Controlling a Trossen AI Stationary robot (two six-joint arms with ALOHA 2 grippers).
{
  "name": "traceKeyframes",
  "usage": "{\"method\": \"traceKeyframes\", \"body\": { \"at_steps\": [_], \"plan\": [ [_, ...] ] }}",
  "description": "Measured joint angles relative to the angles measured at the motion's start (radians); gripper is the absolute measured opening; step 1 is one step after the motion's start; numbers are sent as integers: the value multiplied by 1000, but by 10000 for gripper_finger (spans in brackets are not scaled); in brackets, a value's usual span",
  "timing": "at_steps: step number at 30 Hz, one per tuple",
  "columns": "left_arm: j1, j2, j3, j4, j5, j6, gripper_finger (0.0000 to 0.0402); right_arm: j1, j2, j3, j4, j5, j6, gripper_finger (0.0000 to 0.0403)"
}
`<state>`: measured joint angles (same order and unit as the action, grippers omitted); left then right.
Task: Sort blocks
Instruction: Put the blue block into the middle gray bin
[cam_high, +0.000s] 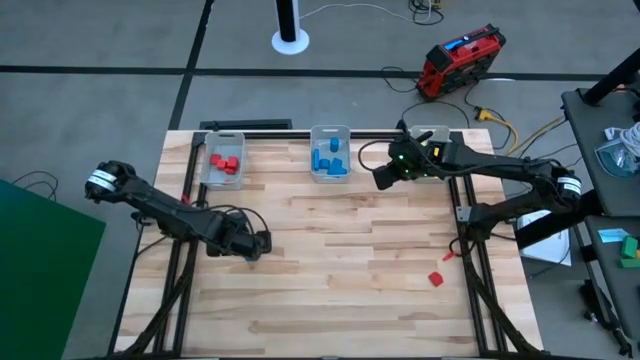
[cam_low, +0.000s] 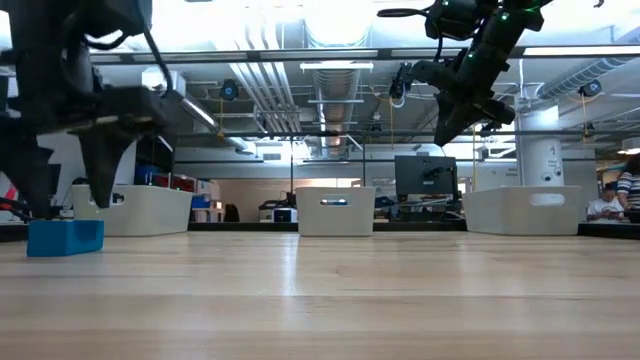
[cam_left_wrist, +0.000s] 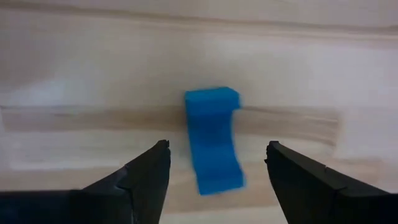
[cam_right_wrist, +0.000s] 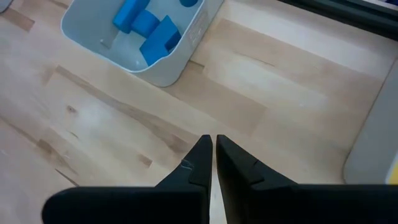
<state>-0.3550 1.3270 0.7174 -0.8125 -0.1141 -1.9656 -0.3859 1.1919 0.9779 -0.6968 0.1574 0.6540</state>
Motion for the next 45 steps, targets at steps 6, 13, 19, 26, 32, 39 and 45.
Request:
{"method": "traceKeyframes", "body": {
  "at_steps": [6,13,19,26,32,39,45],
  "plan": [
    [1,1,-58,15,-4,-8,248,0,0,0,0,0,0,13],
    [2,3,-99,138,-8,-8,249,0,0,0,0,0,0,13],
    [2,48,-95,145,-25,10,249,0,0,0,0,0,0,13],
    [1,129,-78,168,-28,45,249,0,0,0,0,0,0,13],
    [1,188,-20,105,-26,76,214,0,0,0,0,0,0,13],
    [2,231,15,88,-25,111,116,0,0,0,-1,0,0,13],
    [2,229,28,90,-26,152,85,0,0,0,-1,0,0,13]
  ]
}}
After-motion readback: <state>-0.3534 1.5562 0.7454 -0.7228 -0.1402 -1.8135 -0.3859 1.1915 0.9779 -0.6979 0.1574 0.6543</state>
